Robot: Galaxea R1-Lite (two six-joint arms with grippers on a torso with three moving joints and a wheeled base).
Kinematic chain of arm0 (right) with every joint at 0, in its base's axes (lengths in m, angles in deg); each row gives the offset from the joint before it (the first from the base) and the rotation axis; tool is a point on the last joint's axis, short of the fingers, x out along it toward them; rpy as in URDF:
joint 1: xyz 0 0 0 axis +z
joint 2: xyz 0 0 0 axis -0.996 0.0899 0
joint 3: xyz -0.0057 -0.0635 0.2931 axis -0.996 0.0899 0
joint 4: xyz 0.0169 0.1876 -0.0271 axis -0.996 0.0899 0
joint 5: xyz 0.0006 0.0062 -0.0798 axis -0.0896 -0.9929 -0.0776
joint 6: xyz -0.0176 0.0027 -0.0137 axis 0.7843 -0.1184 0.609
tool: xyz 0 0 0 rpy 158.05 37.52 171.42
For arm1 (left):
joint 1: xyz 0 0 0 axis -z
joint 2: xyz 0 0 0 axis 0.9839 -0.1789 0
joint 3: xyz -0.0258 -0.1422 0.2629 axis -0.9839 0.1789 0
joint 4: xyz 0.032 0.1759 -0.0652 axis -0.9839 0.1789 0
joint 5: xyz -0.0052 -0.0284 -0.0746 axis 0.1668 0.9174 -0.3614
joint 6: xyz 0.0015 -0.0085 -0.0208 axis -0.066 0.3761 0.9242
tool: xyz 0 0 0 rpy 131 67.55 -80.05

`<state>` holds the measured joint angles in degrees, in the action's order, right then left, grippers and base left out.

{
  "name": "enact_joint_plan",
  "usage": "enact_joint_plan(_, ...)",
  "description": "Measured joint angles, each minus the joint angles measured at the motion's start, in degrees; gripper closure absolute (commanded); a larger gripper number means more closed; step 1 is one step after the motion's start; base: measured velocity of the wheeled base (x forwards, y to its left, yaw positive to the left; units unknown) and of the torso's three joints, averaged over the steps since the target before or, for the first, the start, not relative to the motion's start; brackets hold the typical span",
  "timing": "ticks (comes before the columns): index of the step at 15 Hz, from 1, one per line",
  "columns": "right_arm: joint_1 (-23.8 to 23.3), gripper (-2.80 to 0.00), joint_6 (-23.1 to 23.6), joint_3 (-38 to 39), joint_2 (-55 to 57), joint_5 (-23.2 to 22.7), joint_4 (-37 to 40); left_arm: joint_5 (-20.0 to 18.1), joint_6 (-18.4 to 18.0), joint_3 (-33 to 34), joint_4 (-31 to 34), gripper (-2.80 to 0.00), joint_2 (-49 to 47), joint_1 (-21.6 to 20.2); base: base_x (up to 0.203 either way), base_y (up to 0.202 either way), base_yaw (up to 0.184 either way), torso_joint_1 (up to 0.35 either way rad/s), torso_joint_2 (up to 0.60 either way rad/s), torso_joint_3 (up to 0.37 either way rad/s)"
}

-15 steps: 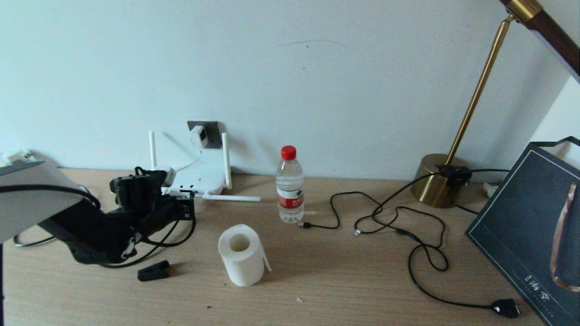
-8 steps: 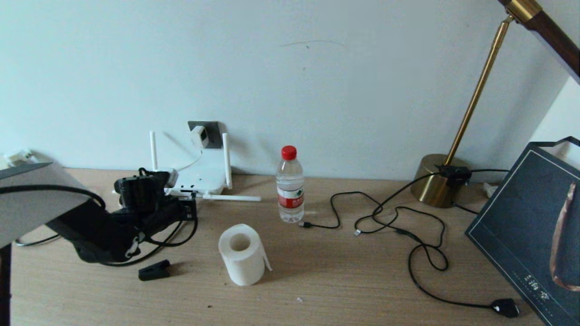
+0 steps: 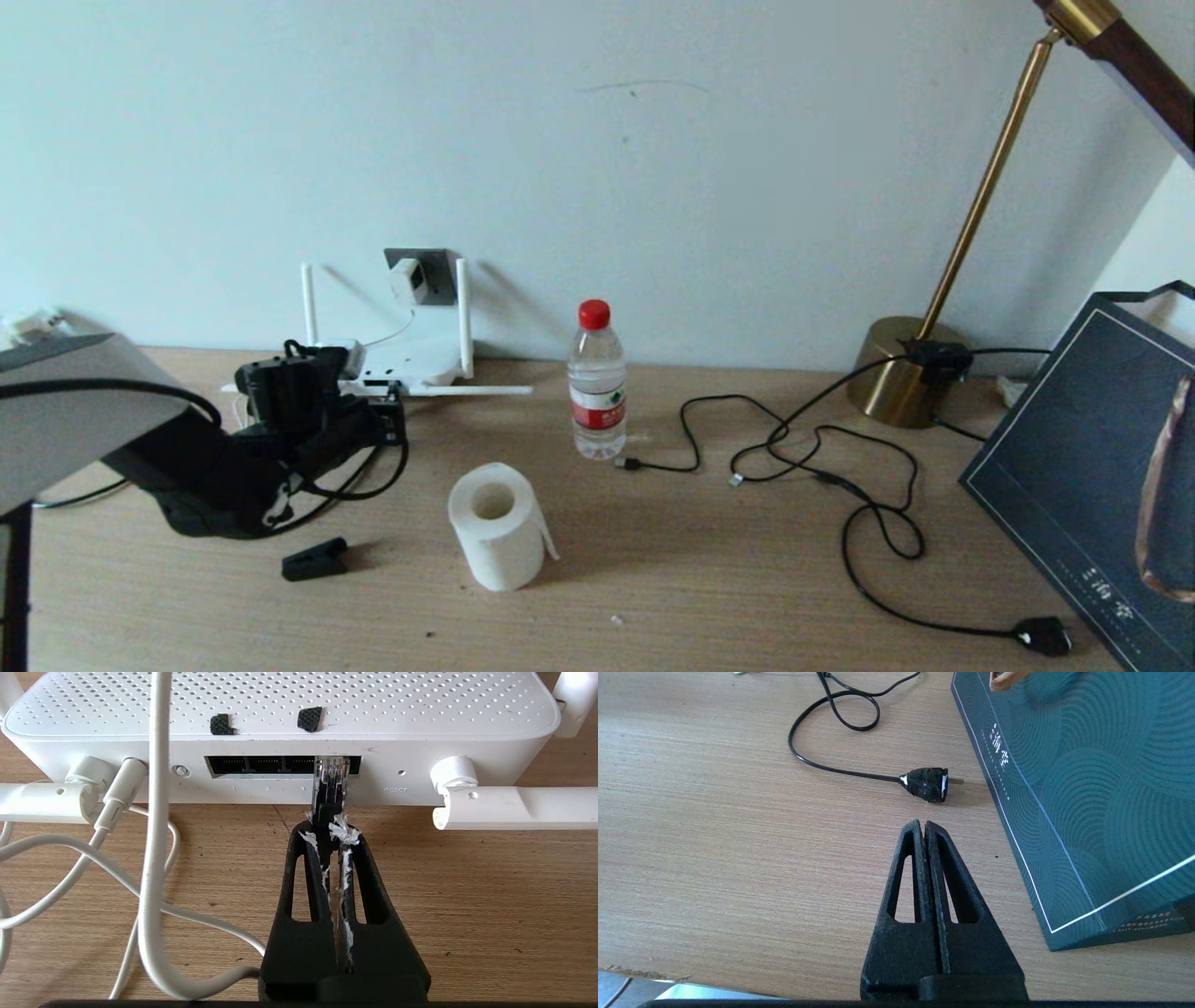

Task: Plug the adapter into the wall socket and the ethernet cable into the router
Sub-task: Align cable and router interface

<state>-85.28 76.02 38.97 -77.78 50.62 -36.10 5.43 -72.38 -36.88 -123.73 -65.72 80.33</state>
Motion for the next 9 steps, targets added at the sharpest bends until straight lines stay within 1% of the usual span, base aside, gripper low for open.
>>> enact_joint_plan(9, 0.0, 0.0, 0.04, 0.0, 0.0, 0.0, 0.0, -0.02, 0.0, 0.32, 0.26, 0.0, 0.06, -0.04, 0.0, 0.0, 0.0, 0.0, 0.0, 0.0)
